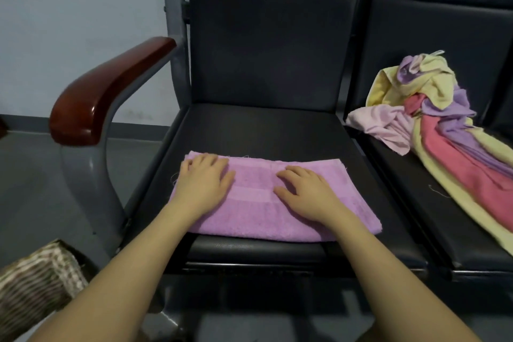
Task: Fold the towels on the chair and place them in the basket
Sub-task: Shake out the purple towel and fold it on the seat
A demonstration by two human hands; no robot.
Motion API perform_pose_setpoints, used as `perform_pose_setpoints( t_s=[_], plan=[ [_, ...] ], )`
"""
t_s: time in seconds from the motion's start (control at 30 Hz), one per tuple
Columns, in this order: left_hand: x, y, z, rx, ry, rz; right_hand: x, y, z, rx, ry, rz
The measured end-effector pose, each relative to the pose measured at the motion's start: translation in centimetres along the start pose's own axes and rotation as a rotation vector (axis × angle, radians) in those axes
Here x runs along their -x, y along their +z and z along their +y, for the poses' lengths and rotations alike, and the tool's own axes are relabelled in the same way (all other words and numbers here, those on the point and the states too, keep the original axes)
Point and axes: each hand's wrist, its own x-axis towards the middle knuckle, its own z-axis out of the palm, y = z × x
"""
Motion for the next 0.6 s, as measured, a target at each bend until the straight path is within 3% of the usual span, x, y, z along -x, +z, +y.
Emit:
perform_pose_setpoints(
  t_s=[0.07,0.2,0.37,0.6],
  plan=[
    [0.0,-0.5,-0.9,0.057,-0.124,0.096,-0.1,0.0,-0.5,-0.007,0.006,0.069],
    [0.4,-0.4,-2.5,0.039,-0.301,0.066,-0.8,0.1,-1.9,-0.138,-0.026,0.130],
    [0.5,0.3,-2.5,0.067,-0.330,0.092,-1.1,0.6,-2.4,-0.040,-0.138,0.041],
    [0.1,-1.2,-2.0,0.349,-0.222,0.355,-1.4,1.9,-3.6,0.074,-0.105,-0.026]
  ],
)
